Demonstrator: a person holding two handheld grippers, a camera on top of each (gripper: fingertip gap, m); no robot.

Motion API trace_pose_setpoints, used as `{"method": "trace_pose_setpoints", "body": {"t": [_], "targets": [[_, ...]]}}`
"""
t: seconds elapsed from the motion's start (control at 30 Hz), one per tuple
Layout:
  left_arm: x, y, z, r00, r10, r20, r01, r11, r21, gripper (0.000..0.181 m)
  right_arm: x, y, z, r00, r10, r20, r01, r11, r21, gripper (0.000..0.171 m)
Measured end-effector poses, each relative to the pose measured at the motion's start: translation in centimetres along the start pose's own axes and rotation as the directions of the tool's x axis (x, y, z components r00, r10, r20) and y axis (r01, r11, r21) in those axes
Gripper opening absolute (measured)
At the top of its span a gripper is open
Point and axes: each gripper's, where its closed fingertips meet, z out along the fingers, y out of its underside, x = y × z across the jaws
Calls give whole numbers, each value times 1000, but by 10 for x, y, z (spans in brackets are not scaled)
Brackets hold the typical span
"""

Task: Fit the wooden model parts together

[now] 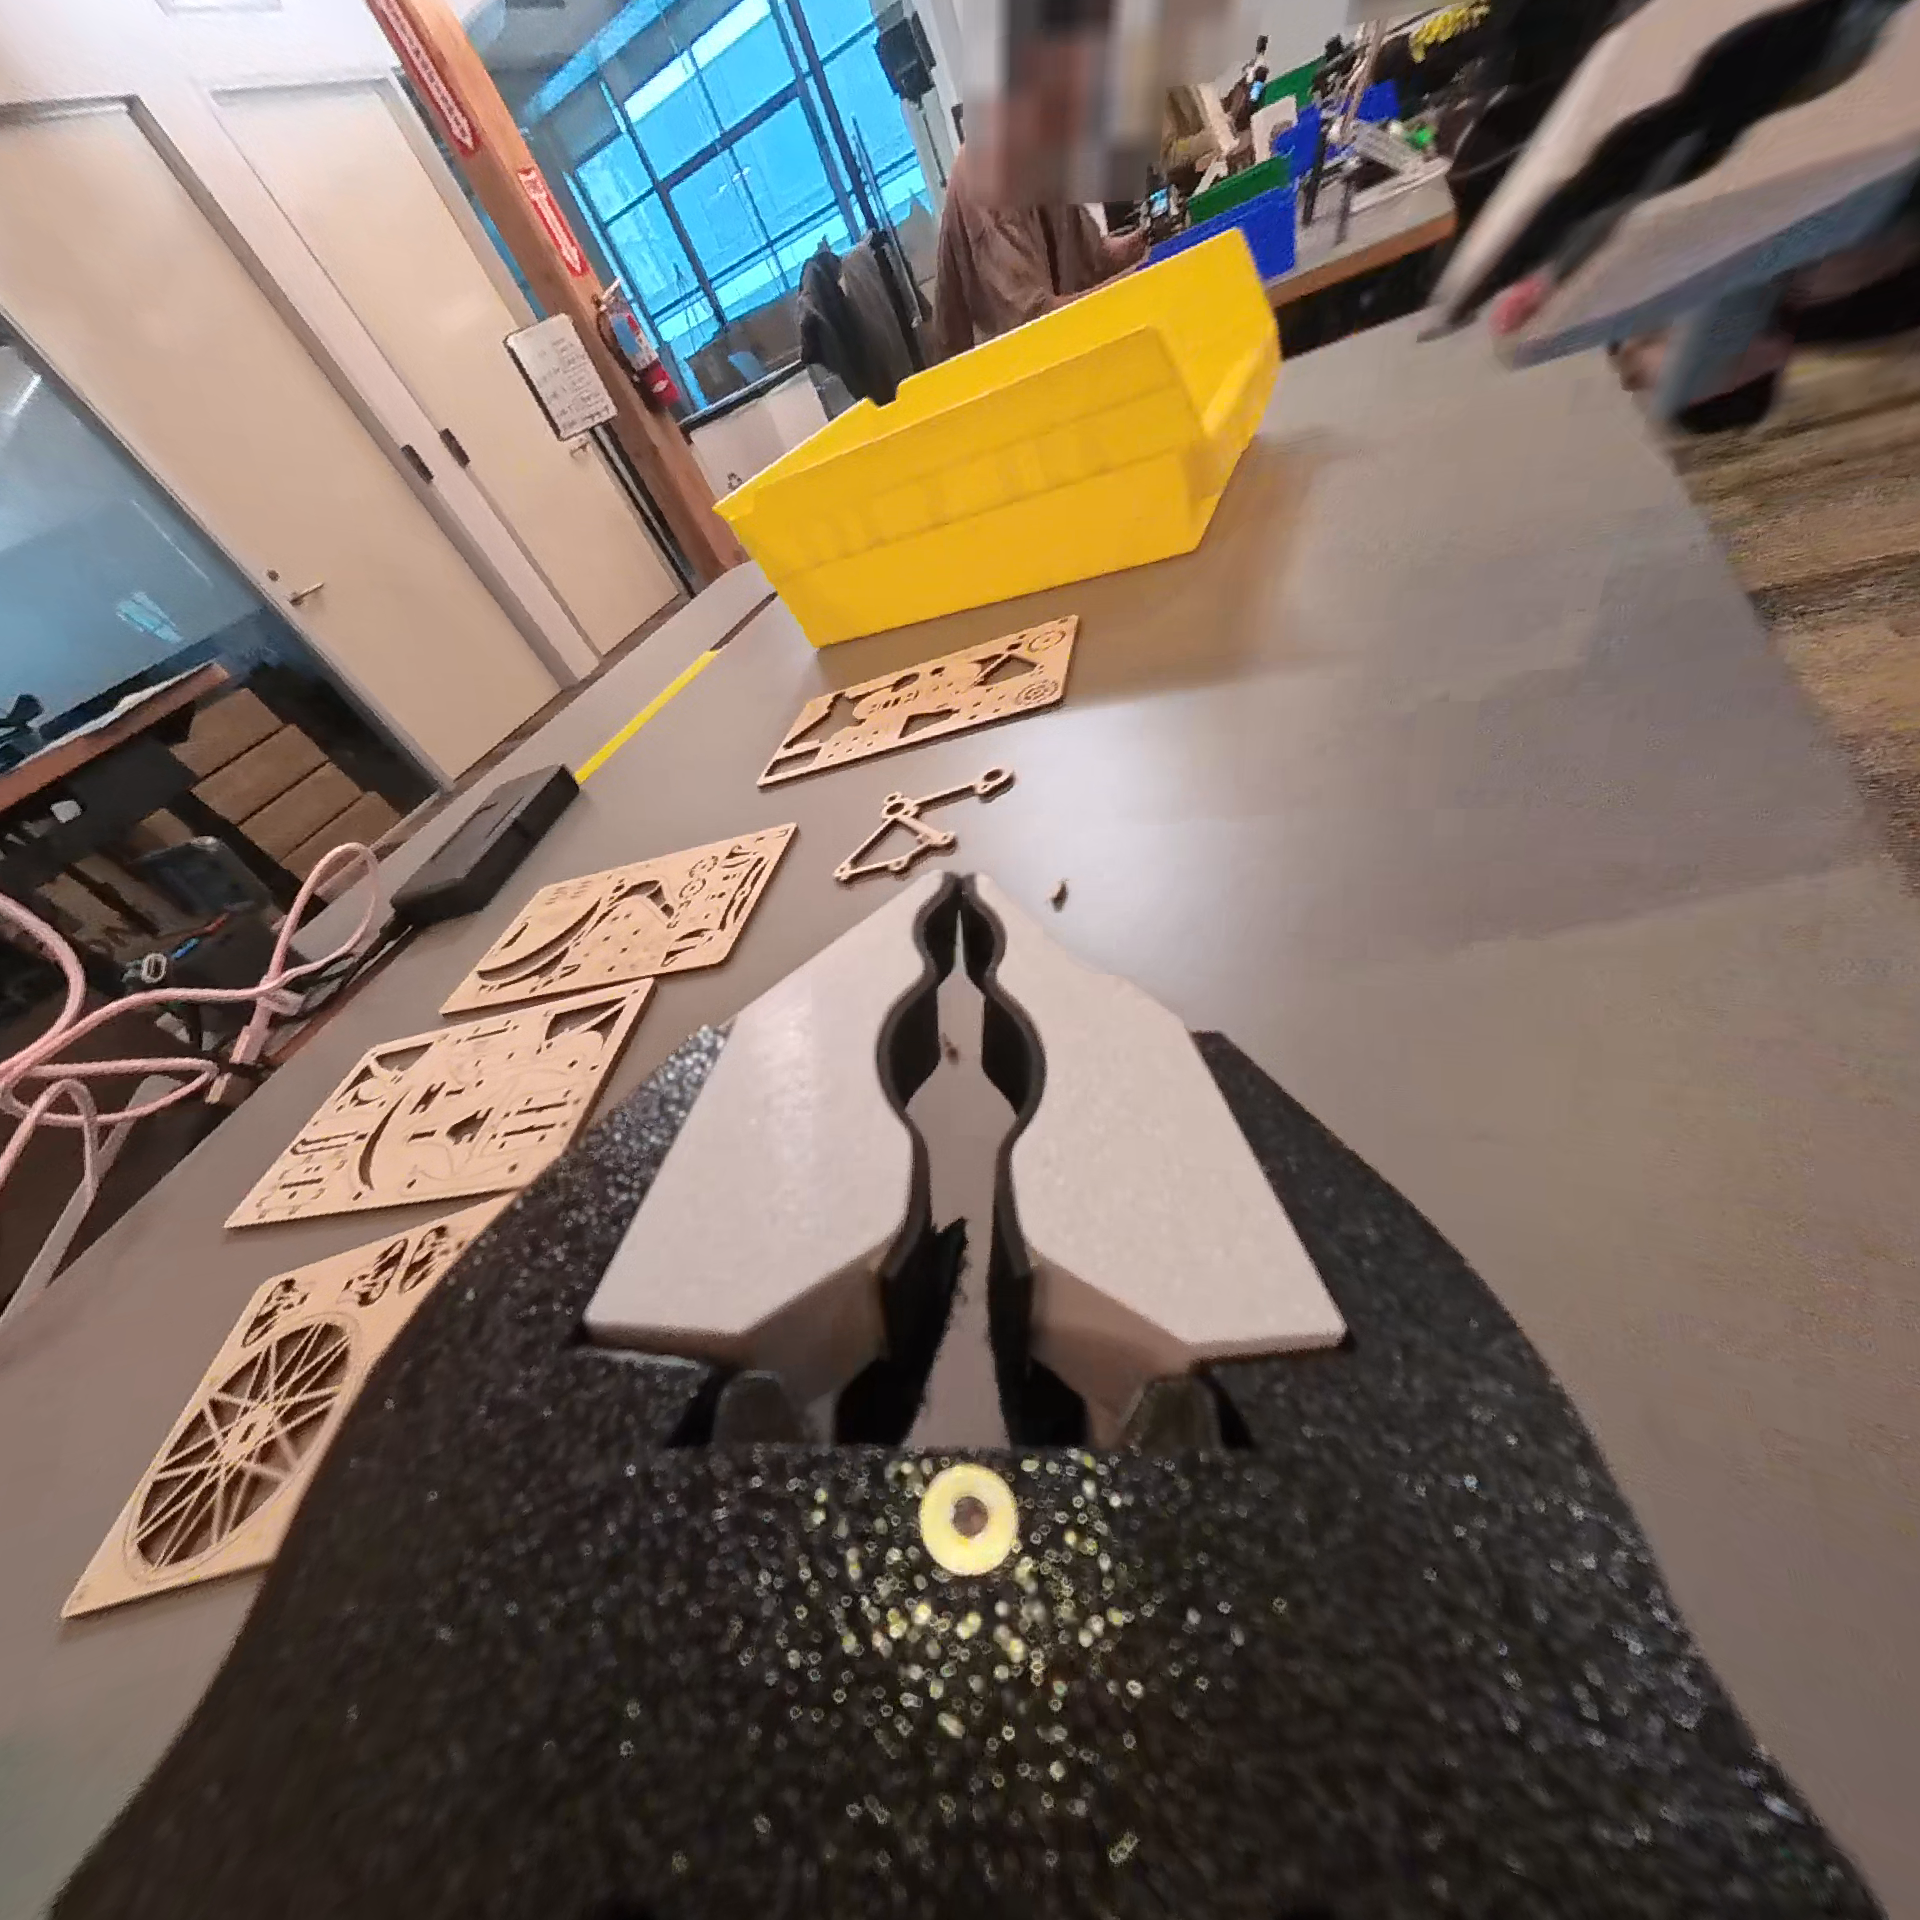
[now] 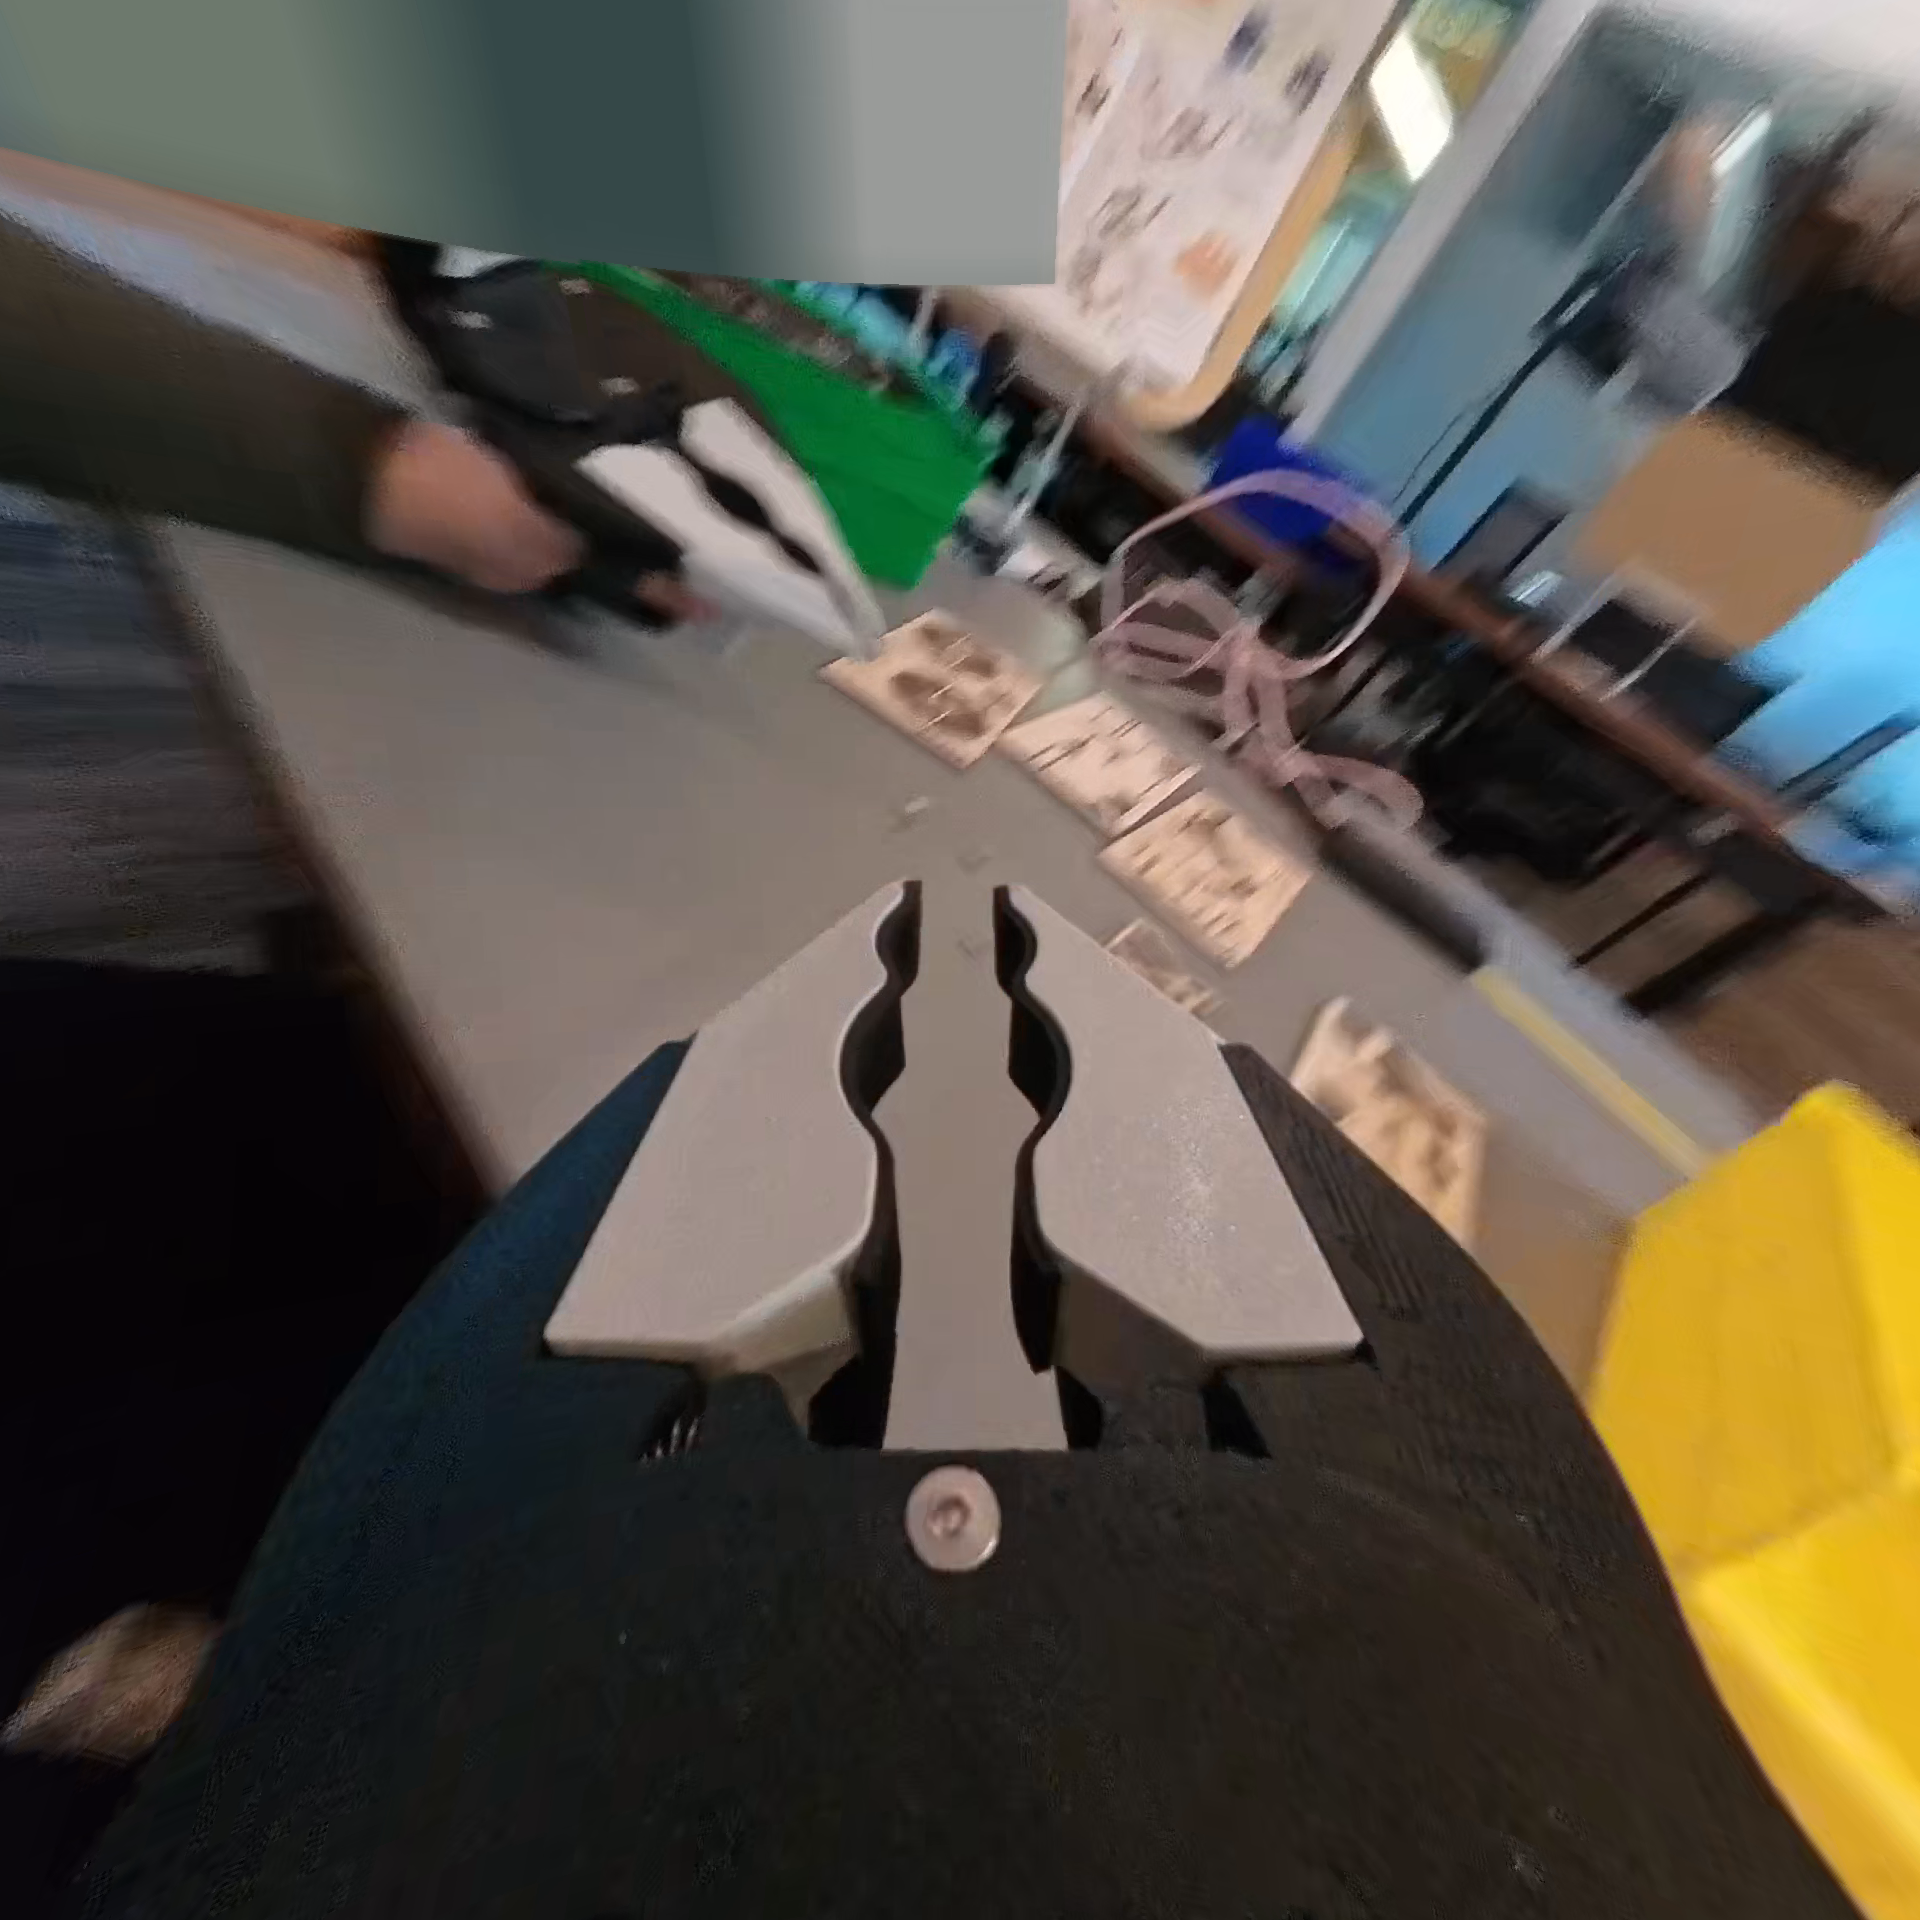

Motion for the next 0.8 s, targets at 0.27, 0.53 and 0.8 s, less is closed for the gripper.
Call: {"method": "trace_pose_setpoints", "body": {"t": [0.27,0.53,0.8], "targets": [[33,-16,0,991,86,-100,-82,995,52,0,-146,68,-56,761,641,102,-490,671,-557,14],[35,-14,0,990,99,-99,-95,994,45,0,-214,163,-44,679,734,-31,-491,422,-763,53],[38,-12,2,989,93,-118,-90,995,32,0,-224,190,-45,678,735,-31,-453,383,-805,50]]}}
